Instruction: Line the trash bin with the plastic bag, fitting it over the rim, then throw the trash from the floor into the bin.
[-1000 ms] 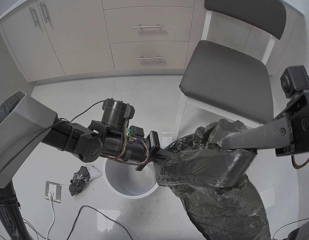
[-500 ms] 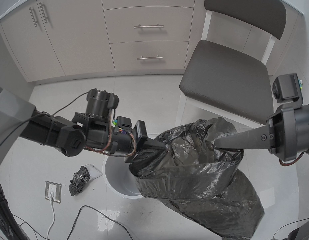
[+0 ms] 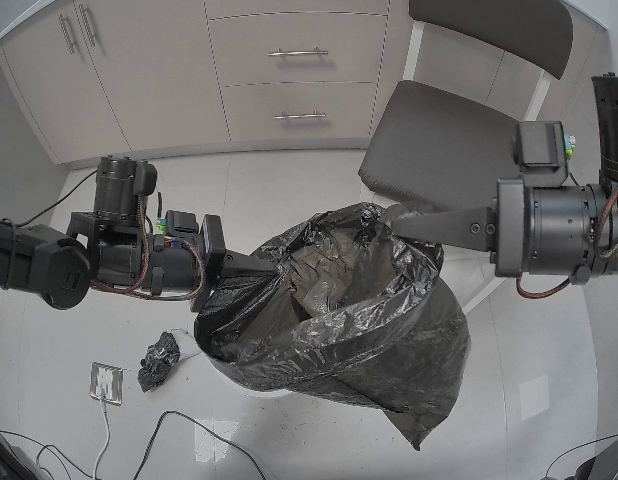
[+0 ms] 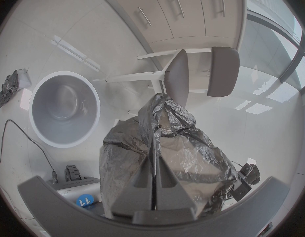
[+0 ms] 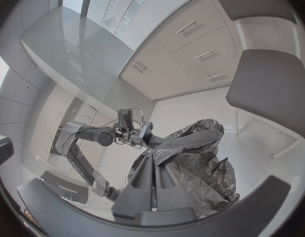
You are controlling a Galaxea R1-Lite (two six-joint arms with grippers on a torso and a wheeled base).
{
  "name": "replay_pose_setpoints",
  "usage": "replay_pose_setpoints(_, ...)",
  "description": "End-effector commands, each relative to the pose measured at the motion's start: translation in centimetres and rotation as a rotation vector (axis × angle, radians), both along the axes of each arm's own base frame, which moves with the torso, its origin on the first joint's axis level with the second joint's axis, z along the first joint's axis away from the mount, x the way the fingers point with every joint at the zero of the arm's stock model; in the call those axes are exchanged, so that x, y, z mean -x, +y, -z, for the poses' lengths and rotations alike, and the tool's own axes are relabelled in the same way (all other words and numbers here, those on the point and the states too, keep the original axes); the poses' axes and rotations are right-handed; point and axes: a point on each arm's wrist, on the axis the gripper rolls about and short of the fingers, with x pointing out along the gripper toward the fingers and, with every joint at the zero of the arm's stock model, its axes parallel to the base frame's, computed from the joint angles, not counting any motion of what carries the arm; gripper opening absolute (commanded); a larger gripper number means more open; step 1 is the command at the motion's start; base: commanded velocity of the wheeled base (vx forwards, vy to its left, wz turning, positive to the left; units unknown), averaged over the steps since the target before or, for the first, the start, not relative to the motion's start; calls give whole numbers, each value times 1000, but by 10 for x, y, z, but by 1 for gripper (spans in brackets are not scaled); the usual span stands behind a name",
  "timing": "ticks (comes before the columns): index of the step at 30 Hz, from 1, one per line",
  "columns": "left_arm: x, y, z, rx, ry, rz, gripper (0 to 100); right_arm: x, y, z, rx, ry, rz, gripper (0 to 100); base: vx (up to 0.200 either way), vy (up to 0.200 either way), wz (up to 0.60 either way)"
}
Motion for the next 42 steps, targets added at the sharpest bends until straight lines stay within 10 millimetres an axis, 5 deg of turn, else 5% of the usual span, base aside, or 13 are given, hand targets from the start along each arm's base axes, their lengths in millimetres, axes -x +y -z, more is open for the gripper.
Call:
replay_pose_setpoints(1,22,11,-18,23,-46,2,0,-4,23,5,7,-7,0,0,0,0,0)
replay_pose_setpoints(30,92,72,-54,92,-158,-140,0,7,128,9,-134,-141,-22,0,0,0,0)
replay_pose_setpoints(42,119,81,-63,108,-220,-162,0,9,140,13,-144,-192,-45,0,0,0,0)
